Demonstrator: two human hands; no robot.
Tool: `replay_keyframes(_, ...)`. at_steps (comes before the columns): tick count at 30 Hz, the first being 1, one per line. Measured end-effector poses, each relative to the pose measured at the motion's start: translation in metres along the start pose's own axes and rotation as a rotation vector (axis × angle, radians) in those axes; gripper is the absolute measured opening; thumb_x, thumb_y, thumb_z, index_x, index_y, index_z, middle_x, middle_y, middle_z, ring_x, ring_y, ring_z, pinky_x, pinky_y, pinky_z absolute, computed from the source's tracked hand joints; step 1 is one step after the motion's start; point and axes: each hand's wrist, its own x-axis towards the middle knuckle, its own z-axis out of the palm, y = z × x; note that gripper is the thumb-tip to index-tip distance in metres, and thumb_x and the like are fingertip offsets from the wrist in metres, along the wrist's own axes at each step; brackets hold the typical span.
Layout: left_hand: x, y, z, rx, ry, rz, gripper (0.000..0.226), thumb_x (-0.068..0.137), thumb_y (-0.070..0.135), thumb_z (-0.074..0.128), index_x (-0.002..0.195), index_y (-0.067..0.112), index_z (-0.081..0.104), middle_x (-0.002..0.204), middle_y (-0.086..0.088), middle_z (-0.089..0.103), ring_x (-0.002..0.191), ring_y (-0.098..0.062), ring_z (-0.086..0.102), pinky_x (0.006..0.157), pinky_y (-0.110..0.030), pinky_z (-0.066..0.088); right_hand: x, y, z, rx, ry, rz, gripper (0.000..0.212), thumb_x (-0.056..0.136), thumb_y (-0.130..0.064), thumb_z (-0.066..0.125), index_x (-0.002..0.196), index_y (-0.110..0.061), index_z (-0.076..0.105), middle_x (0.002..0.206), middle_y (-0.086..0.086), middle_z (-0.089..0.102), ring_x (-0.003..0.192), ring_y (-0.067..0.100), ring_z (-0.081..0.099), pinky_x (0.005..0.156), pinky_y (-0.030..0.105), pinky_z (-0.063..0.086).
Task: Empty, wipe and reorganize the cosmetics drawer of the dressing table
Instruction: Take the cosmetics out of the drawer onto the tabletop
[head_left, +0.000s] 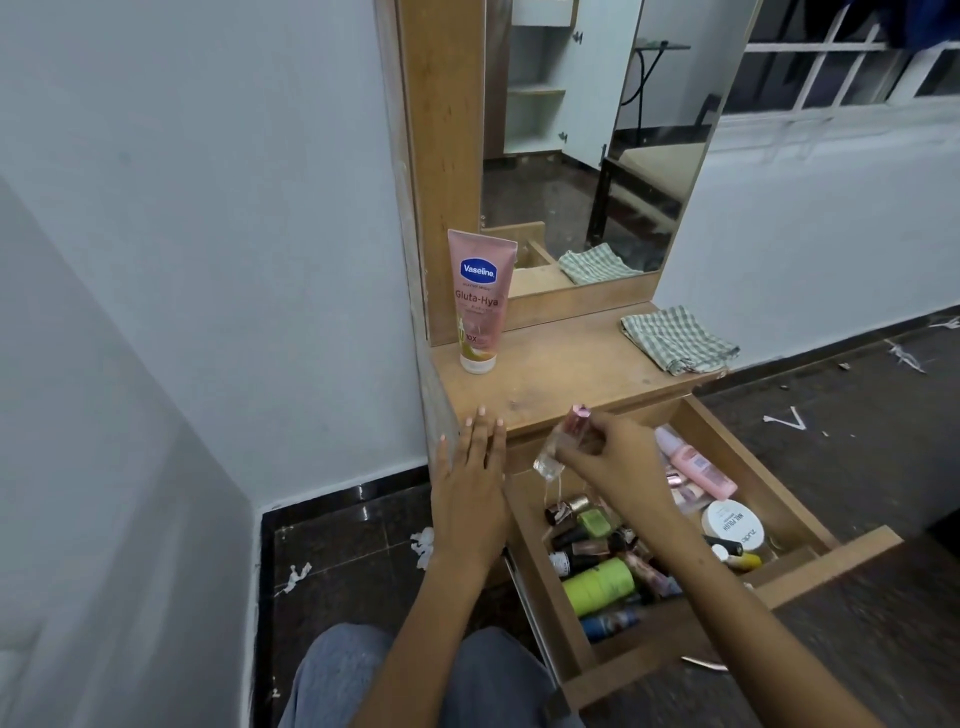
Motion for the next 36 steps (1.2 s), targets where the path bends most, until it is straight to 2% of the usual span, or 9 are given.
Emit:
replay_keyframes(3,0.001,0.004,-0.003,-0.017,-0.006,-0.004,0.064,0.099,0.017,0.030,0.152,0.013,-0.007,0.160,-0.007,-0.012,0.147,-0.021,-0.011,0.116,-0.039,-0.012,0.022,-0.018,-0.004,0.056,0.106,-0.012,0.016,0.075,-0.027,0.074,0.075,-0.013,0.067,0.066,-0.001,0.066,0.065,0.017,0.062,0.060,0.032,0.050)
replay_keyframes(7,0.003,0.007,-0.005,0.010,-0.026,-0.009,0.064,0.101,0.018,0.029,0.151,0.010,-0.009,0.159,-0.008,-0.015,0.147,-0.021,-0.011,0.117,-0.037,-0.010,0.062,-0.032,0.012,0.051,0.173,0.034,0.017,0.074,-0.028,0.072,0.077,-0.014,0.064,0.070,0.000,0.064,0.069,0.019,0.060,0.059,0.028,0.041)
replay_keyframes(12,0.002,0.005,-0.005,0.007,-0.042,0.011,0.065,0.101,0.020,0.028,0.150,0.011,-0.012,0.158,-0.008,-0.019,0.146,-0.021,-0.014,0.116,-0.035,-0.011,0.101,-0.040,0.037,0.037,0.191,0.032,0.019,0.076,-0.026,0.073,0.082,-0.009,0.067,0.078,0.005,0.067,0.075,0.022,0.062,0.061,0.030,0.043)
replay_keyframes(17,0.002,0.004,-0.004,-0.013,-0.042,0.012,0.065,0.100,0.017,0.028,0.150,0.011,-0.012,0.158,-0.007,-0.019,0.146,-0.021,-0.015,0.116,-0.036,-0.013,0.123,-0.043,0.049,0.059,0.218,0.050,0.028,0.081,-0.028,0.073,0.098,-0.008,0.068,0.091,0.007,0.069,0.084,0.024,0.064,0.068,0.033,0.048)
replay_keyframes(21,0.002,0.004,-0.003,-0.011,-0.048,0.010,0.065,0.100,0.017,0.028,0.150,0.013,-0.015,0.158,-0.006,-0.021,0.146,-0.020,-0.017,0.116,-0.036,-0.011,0.125,-0.041,0.048,0.068,0.168,0.041,0.037,0.077,-0.023,0.077,0.107,-0.007,0.065,0.101,0.009,0.069,0.092,0.025,0.064,0.075,0.034,0.050)
replay_keyframes(24,0.000,0.004,0.000,-0.007,-0.048,0.010,0.065,0.101,0.016,0.026,0.149,0.013,-0.017,0.157,-0.006,-0.023,0.145,-0.020,-0.019,0.115,-0.035,-0.013,0.110,-0.030,0.032,0.062,0.153,0.033,0.048,0.073,-0.023,0.081,0.115,-0.008,0.063,0.104,0.004,0.069,0.090,0.020,0.066,0.077,0.034,0.053)
replay_keyframes(28,-0.001,0.005,0.002,-0.014,-0.027,0.013,0.064,0.101,0.017,0.027,0.150,0.012,-0.014,0.158,-0.007,-0.020,0.146,-0.020,-0.016,0.116,-0.035,-0.012,0.066,0.003,0.000,0.005,0.047,-0.022,0.025,0.076,-0.016,0.076,0.100,-0.018,0.071,0.093,-0.004,0.073,0.082,0.011,0.068,0.077,0.032,0.056)
replay_keyframes(32,-0.002,0.004,0.003,-0.066,0.011,0.017,0.062,0.101,0.018,0.028,0.151,0.013,-0.008,0.159,-0.005,-0.016,0.147,-0.018,-0.013,0.117,-0.034,-0.010,0.020,0.045,-0.017,-0.259,-0.265,-0.090,0.018,0.080,-0.012,0.070,0.097,-0.017,0.073,0.096,0.001,0.073,0.089,0.018,0.067,0.081,0.034,0.054)
replay_keyframes(36,-0.002,0.004,0.002,-0.038,0.009,0.011,0.061,0.102,0.020,0.027,0.151,0.013,-0.010,0.159,-0.005,-0.017,0.147,-0.018,-0.014,0.116,-0.034,-0.011,0.005,0.085,-0.027,-0.527,-0.278,-0.015,0.031,0.085,-0.011,0.060,0.114,-0.019,0.065,0.107,0.005,0.069,0.101,0.026,0.065,0.077,0.034,0.051)
